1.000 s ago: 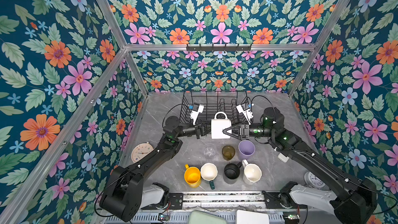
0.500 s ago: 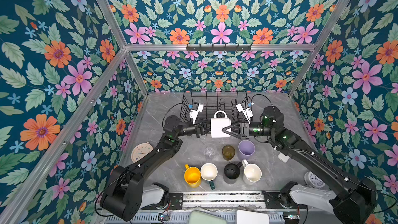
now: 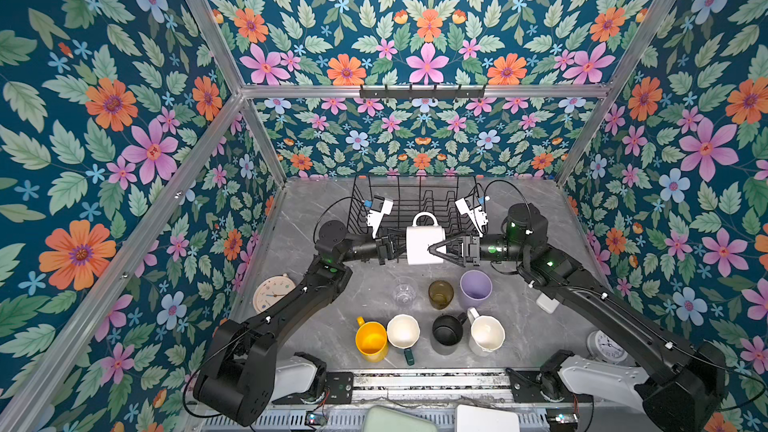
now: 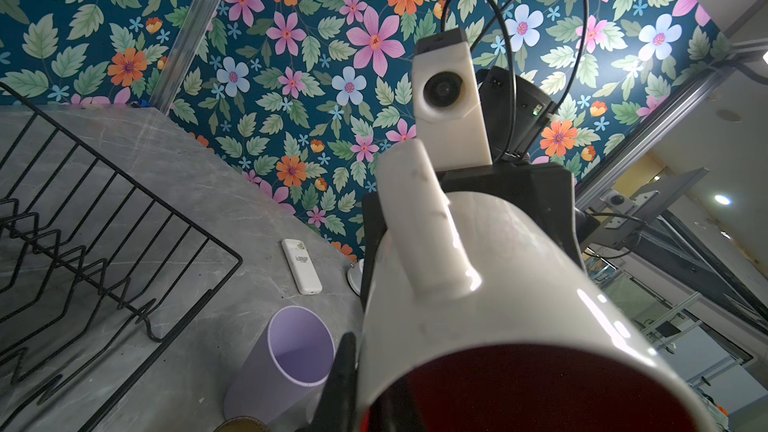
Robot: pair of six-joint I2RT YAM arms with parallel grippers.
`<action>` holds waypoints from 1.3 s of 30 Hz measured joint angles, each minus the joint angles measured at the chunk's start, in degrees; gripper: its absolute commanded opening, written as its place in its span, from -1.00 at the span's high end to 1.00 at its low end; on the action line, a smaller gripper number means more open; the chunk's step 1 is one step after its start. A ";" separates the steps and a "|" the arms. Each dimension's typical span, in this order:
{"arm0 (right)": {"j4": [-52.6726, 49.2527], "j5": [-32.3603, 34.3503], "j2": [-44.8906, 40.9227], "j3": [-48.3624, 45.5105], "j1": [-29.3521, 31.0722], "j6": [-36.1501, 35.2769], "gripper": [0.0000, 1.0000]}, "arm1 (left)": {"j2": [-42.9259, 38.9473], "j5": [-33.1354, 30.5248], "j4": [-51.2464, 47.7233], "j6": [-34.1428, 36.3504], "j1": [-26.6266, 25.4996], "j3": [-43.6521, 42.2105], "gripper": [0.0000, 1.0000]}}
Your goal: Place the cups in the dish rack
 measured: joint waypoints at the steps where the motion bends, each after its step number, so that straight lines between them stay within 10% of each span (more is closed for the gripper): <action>1: -0.48 0.28 0.04 0.07 0.07 0.02 1.00 | 0.07 -0.13 -0.11 -0.15 0.00 0.04 0.59; 39: 0.68 -0.26 1.77 1.18 -0.17 0.42 1.00 | 0.07 1.25 0.52 -0.20 0.98 -0.46 1.00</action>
